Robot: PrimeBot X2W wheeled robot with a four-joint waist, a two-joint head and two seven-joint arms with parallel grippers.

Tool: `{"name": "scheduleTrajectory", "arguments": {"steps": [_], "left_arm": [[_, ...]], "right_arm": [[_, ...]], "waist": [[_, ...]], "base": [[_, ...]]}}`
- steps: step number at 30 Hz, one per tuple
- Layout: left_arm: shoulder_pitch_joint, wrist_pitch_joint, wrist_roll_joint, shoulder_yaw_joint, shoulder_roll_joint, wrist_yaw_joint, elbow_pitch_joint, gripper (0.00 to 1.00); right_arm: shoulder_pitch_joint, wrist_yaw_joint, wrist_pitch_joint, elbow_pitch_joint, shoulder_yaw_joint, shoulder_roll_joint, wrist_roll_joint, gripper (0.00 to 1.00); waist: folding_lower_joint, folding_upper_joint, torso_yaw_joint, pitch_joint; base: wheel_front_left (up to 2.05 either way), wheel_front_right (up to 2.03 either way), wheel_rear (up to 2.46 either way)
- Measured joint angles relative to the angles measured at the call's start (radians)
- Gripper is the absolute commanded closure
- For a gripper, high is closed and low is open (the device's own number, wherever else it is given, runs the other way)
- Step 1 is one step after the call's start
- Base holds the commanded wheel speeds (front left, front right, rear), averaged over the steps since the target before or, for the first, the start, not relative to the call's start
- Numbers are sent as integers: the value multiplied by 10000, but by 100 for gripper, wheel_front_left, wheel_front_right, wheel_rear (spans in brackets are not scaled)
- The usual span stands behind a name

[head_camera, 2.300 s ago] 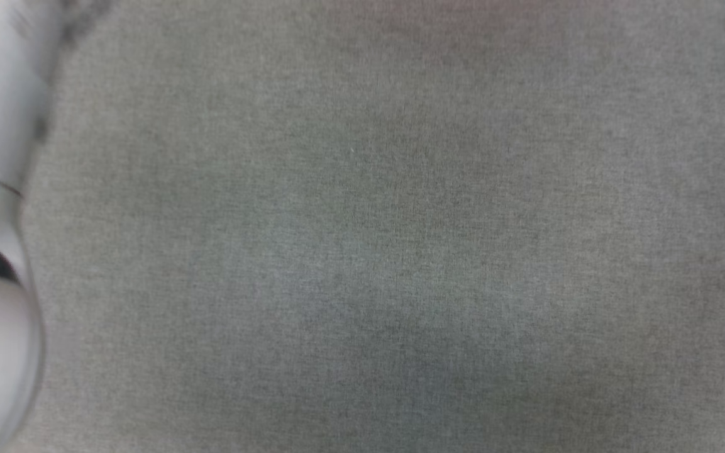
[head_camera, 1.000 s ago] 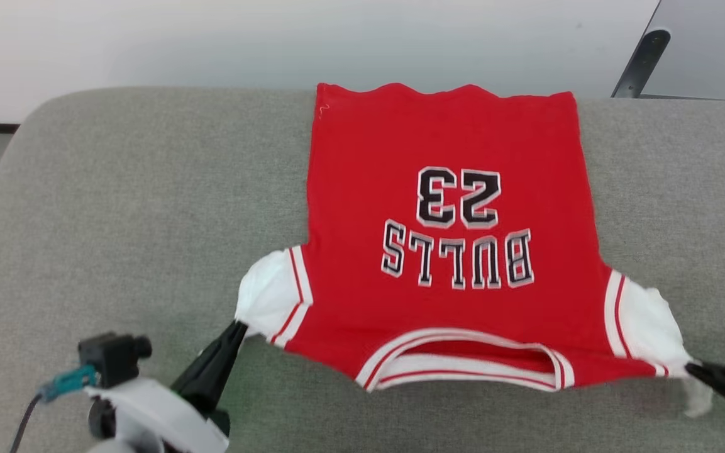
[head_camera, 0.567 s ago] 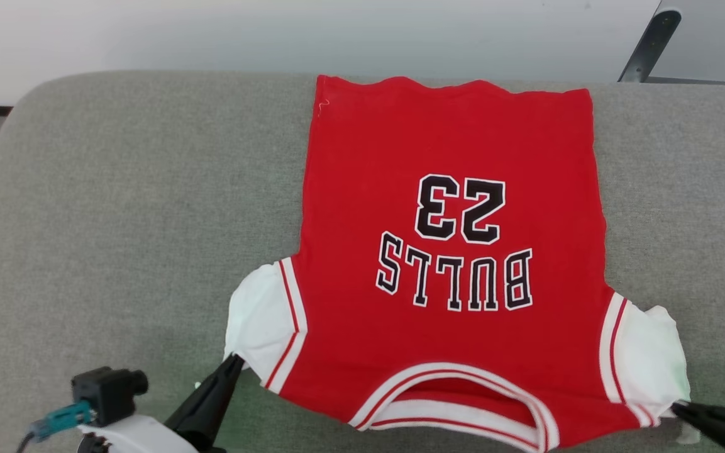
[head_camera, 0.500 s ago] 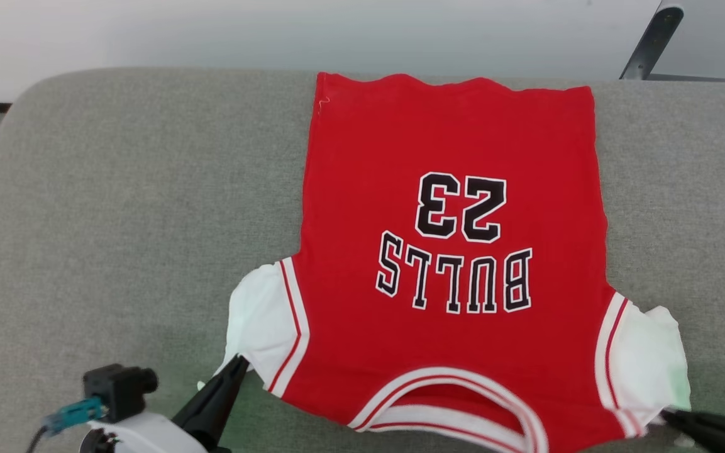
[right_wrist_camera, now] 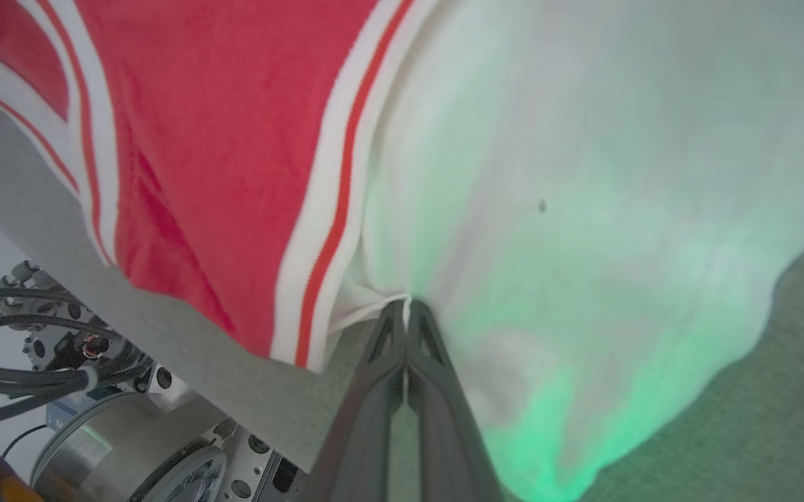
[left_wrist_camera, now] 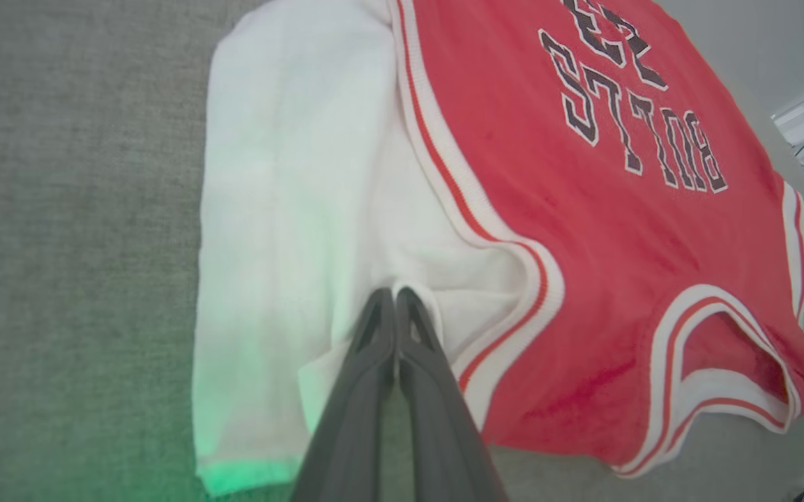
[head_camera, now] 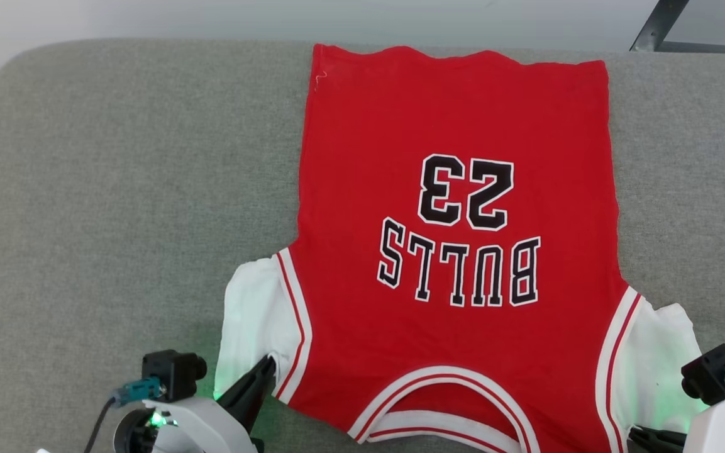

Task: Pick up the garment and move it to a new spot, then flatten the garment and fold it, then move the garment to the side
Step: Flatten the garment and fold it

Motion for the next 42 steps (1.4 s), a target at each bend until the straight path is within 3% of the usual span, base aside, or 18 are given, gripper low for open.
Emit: {"name": "scheduleTrajectory", "arguments": {"steps": [5,6,7,8,12,17,22,26,33,42], "left_arm": [[-129,-4,67,-79,-117,-94,324,100],[-129,-36,67,-79,-138,-100,366,100],[-128,-52,67,-84,-155,-111,399,100],[-125,-73,65,-92,-157,-136,431,100],[-85,-105,77,-128,-178,-86,403,100],[-118,-29,295,-291,-226,-19,115,100],[-463,29,575,-416,-322,36,-232,100],[-777,42,798,-485,-474,46,-493,100],[-1518,67,1206,-652,-836,-96,-736,100],[-2147,19,1496,-880,-1267,-435,-853,100]], "right_arm": [[-312,4,-395,485,247,209,-219,100],[-369,6,-541,546,238,265,-253,66],[-389,6,-677,591,203,334,-290,23],[-412,6,-780,617,151,399,-276,0],[-705,0,-763,42,-428,443,94,0],[-1054,0,-61,-1151,-1967,-326,702,0],[-2646,2,821,-1120,-3056,-884,729,0],[-5188,0,1101,54,-3072,-685,-50,0],[-9443,0,1421,3653,-1785,44,-2180,0],[-11794,0,2004,7845,-1390,483,-2859,0]], "waist": [[-1,0,6,86],[0,0,-1,80],[-1,0,-9,63],[-1,0,-17,38],[-1,0,-29,-86],[-1,0,149,-96],[-1,0,438,164],[-1,0,665,583],[-1,0,1180,1527],[-1,0,2364,2465]], "base": [[0,0,0],[0,0,0],[0,0,0],[0,0,0],[0,0,0],[0,0,0],[0,0,0],[0,0,0],[0,0,0],[0,0,0]]}}
